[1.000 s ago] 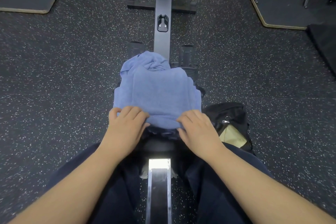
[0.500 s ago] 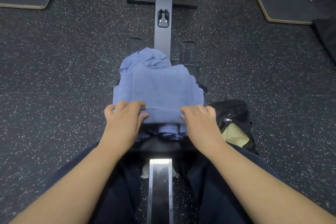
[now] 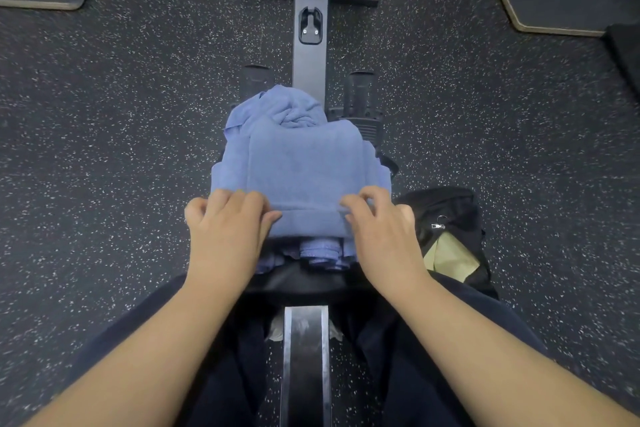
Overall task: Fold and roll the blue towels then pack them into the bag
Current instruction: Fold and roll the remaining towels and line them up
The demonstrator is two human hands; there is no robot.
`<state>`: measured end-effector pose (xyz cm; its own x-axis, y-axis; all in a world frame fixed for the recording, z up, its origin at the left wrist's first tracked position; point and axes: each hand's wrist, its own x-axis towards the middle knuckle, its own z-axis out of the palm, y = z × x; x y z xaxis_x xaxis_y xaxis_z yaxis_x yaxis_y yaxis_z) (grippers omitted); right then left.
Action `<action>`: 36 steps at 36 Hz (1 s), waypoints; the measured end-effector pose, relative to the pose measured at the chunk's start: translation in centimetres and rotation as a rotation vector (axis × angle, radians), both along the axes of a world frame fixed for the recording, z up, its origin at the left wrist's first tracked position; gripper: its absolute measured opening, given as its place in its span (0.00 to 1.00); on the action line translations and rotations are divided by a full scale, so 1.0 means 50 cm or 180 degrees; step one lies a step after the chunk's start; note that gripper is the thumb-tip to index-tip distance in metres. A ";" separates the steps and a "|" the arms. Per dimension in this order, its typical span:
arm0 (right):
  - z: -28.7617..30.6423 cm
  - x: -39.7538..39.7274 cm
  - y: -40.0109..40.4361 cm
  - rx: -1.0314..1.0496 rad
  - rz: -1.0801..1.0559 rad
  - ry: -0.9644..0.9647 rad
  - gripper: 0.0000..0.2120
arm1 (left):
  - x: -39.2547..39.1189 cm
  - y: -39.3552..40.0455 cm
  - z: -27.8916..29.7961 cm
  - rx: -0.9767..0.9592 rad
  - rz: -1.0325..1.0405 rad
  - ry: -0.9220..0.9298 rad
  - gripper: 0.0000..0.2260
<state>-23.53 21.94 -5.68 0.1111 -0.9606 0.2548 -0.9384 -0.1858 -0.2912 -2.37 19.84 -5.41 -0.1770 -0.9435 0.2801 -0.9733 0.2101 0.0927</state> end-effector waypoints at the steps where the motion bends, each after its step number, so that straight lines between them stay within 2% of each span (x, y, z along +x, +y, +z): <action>1: 0.002 0.001 0.000 -0.0018 -0.0003 0.0019 0.23 | -0.001 0.000 0.002 -0.0099 -0.0007 0.0055 0.15; 5: 0.006 0.002 0.004 -0.0249 0.0052 0.0081 0.15 | -0.006 0.005 0.008 -0.0370 -0.0359 0.0276 0.02; 7: 0.010 0.004 0.005 -0.0404 0.0104 0.0122 0.14 | -0.010 0.010 0.011 -0.0136 -0.0526 0.0336 0.10; 10: 0.014 0.009 0.007 -0.0502 0.0334 0.0148 0.12 | -0.012 0.011 0.017 0.0117 -0.0633 0.0426 0.15; 16: 0.016 0.018 0.013 -0.0401 0.0560 -0.0003 0.12 | -0.020 0.016 0.020 0.0187 -0.0545 0.0421 0.09; 22: 0.010 0.018 0.012 -0.0427 0.0519 -0.0005 0.11 | -0.016 0.019 0.013 0.0469 -0.0608 0.0330 0.17; 25: 0.007 0.021 0.013 -0.0357 0.0445 0.0069 0.12 | -0.015 0.016 0.006 0.0449 -0.0663 0.0261 0.17; 28: 0.007 0.024 0.015 -0.0204 0.0403 0.0171 0.13 | -0.016 0.016 0.005 0.0397 -0.0656 0.0218 0.22; 30: 0.006 0.025 0.014 -0.0177 0.0389 0.0209 0.14 | -0.016 0.015 0.005 0.0320 -0.0678 0.0171 0.20; 34: 0.002 0.021 0.009 -0.0245 0.0389 0.0240 0.16 | -0.014 0.011 0.003 0.0167 -0.0646 0.0150 0.10; 36: 0.001 0.018 0.007 -0.0213 0.0389 0.0171 0.20 | -0.014 0.009 0.004 0.0189 -0.0616 0.0183 0.11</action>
<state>-22.65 22.30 -5.65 0.2413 -0.9201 0.3084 -0.9215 -0.3169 -0.2244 -3.09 20.29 -5.21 -0.3417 -0.9087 0.2399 -0.9081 0.3850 0.1649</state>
